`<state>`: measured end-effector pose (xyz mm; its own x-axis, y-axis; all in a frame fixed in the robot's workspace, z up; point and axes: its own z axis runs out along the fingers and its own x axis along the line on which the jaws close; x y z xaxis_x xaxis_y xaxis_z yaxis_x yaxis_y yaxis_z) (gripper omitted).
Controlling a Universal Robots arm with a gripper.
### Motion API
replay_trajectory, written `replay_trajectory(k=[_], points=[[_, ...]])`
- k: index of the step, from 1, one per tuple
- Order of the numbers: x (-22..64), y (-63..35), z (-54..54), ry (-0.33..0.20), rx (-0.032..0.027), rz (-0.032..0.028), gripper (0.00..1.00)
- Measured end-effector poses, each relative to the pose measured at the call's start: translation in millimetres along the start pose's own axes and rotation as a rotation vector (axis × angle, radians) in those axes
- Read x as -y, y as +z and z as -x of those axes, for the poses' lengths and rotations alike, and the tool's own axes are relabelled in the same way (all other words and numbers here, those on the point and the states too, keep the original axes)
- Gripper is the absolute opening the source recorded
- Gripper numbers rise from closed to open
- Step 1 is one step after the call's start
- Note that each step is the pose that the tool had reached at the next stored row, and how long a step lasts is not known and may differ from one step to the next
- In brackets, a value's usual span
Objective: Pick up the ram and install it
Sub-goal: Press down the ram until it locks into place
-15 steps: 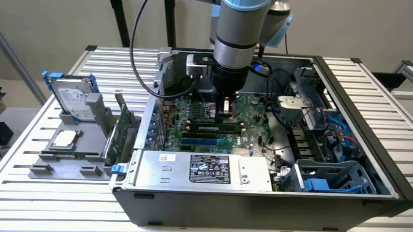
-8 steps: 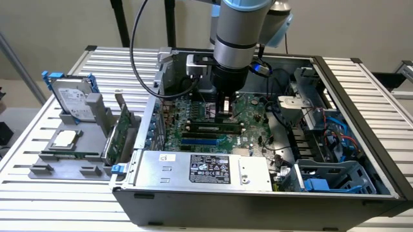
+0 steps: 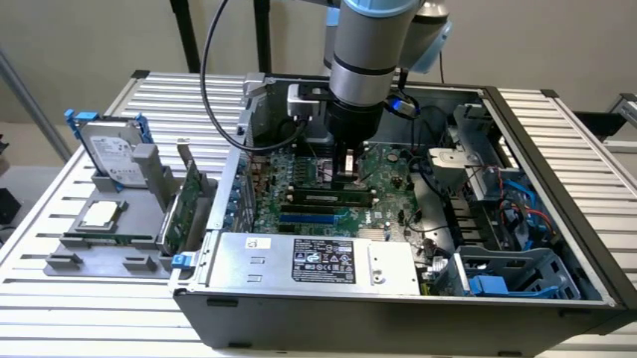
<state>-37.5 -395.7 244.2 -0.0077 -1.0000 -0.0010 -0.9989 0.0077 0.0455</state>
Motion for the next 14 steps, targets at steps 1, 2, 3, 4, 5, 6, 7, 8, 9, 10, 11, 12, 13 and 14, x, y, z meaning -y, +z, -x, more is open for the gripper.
replay_trajectory(k=[1, 2, 3, 4, 5, 6, 7, 8, 9, 10, 11, 12, 13, 14], points=[[0.0, 0.0, 0.0, 0.000, 0.0000, 0.0000, 0.00], [-0.2, 0.0, 0.0, 0.000, 0.0000, -0.0002, 0.00], [-0.3, 0.2, 0.0, 0.000, -0.0002, -0.0005, 0.00], [-0.7, 0.7, 0.0, 0.000, 0.0001, -0.0007, 0.00], [-1.5, 1.6, 0.0, 0.000, 0.0000, -0.0009, 0.00], [-2.8, 2.8, 0.0, 0.000, 0.0001, -0.0014, 0.00], [-3.8, 4.2, 0.0, 0.000, 0.0003, -0.0018, 0.00], [-3.8, 5.3, 0.0, 0.000, 0.0004, -0.0018, 0.00], [-3.7, 6.1, 0.1, 0.000, 0.0005, -0.0020, 0.00], [-3.7, 6.6, 0.2, 0.000, 0.0004, -0.0022, 0.00], [-3.7, 7.0, 0.3, 0.000, 0.0004, -0.0025, 0.00], [-3.7, 7.5, 0.4, 0.000, 0.0004, -0.0030, 0.00], [-3.6, 7.9, 0.5, 0.000, 0.0005, -0.0034, 0.00], [-3.6, 8.2, 0.5, 0.000, 0.0005, -0.0038, 0.00]])
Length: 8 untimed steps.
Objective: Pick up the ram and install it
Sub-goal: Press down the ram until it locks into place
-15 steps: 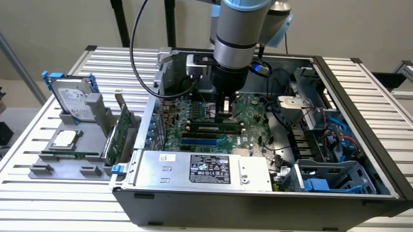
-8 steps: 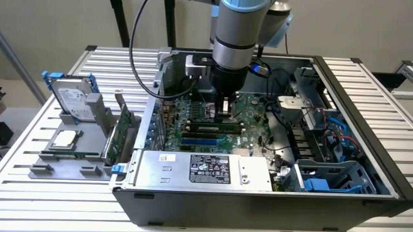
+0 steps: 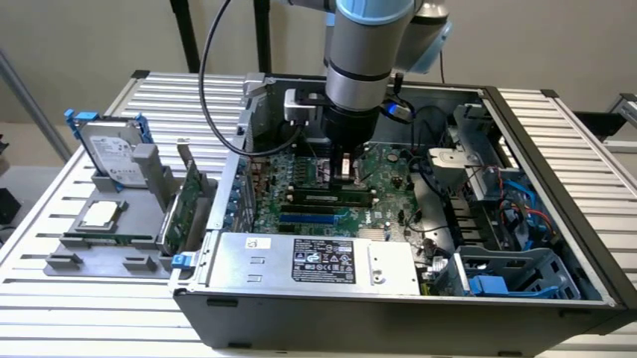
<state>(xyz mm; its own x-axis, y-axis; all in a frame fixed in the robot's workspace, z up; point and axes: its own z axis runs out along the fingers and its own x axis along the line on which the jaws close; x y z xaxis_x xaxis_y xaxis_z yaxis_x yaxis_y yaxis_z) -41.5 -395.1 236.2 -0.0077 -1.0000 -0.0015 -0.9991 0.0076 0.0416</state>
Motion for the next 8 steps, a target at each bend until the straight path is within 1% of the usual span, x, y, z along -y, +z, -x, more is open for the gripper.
replay_trajectory(k=[3, 8], points=[[0.0, 1.0, 0.2, 0.000, 0.0001, -0.0022, 0.00], [0.6, 2.8, 0.8, 0.000, 0.0000, -0.0033, 0.00]])
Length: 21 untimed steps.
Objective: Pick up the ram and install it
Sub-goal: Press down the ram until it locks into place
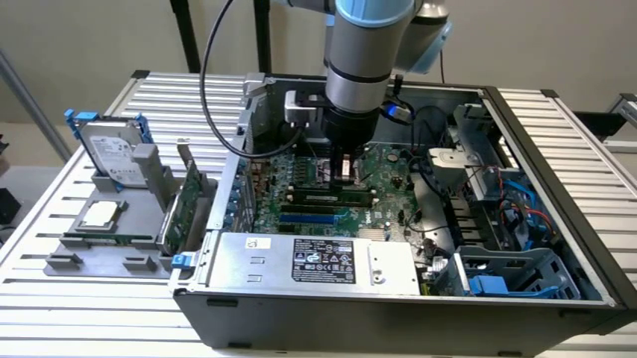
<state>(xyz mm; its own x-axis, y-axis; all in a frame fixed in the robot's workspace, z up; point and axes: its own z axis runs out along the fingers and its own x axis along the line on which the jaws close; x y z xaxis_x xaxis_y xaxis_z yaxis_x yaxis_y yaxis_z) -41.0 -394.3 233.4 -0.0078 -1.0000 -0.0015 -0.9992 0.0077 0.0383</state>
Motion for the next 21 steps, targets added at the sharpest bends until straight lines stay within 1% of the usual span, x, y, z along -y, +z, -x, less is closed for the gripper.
replay_trajectory(k=[4, 8, 10, 11, 13, 14, 17, 18, 21], points=[[0.5, 2.6, 0.2, 0.000, -0.0005, -0.0004, 0.00], [0.6, 9.1, 0.0, 0.000, -0.0014, -0.0014, 0.00], [0.5, 10.2, -0.3, 0.000, -0.0030, -0.0012, 0.00], [0.3, 9.4, -0.6, 0.000, -0.0039, -0.0010, 0.00], [0.5, 3.6, 0.5, 0.000, 0.0021, -0.0036, 0.00], [0.3, -1.2, 0.4, 0.000, 0.0009, -0.0029, 0.00], [-0.2, -14.0, 0.3, 0.000, 0.0006, -0.0026, 0.00], [-0.3, -15.4, 0.3, 0.000, 0.0003, -0.0026, 0.00], [-0.3, -15.3, 0.3, 0.000, 0.0005, -0.0027, 0.00]])
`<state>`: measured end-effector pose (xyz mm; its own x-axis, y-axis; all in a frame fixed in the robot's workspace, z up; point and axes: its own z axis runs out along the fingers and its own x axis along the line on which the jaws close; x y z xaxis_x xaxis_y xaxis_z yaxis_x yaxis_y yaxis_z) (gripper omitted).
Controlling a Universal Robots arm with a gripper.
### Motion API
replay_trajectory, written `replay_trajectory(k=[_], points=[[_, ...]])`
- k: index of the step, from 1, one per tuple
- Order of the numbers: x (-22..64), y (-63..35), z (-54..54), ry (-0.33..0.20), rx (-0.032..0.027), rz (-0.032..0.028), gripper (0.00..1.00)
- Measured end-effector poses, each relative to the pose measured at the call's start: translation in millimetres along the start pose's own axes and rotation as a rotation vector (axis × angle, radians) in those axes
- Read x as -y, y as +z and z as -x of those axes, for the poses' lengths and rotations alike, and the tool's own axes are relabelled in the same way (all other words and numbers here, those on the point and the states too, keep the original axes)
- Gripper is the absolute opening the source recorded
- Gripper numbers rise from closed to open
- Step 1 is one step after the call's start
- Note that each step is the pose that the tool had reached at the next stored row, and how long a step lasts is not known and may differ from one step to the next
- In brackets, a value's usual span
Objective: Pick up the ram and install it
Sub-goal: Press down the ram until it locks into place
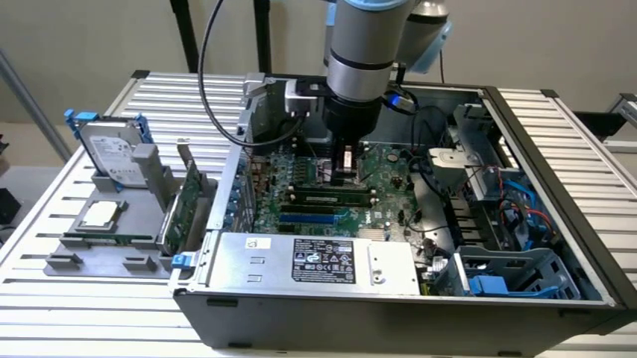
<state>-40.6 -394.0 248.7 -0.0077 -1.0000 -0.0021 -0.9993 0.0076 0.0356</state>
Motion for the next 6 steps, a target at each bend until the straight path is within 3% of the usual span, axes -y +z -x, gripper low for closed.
replay_trajectory(k=[6], points=[[0.0, 0.0, 0.0, 0.000, 0.0000, 0.0000, 0.00]])
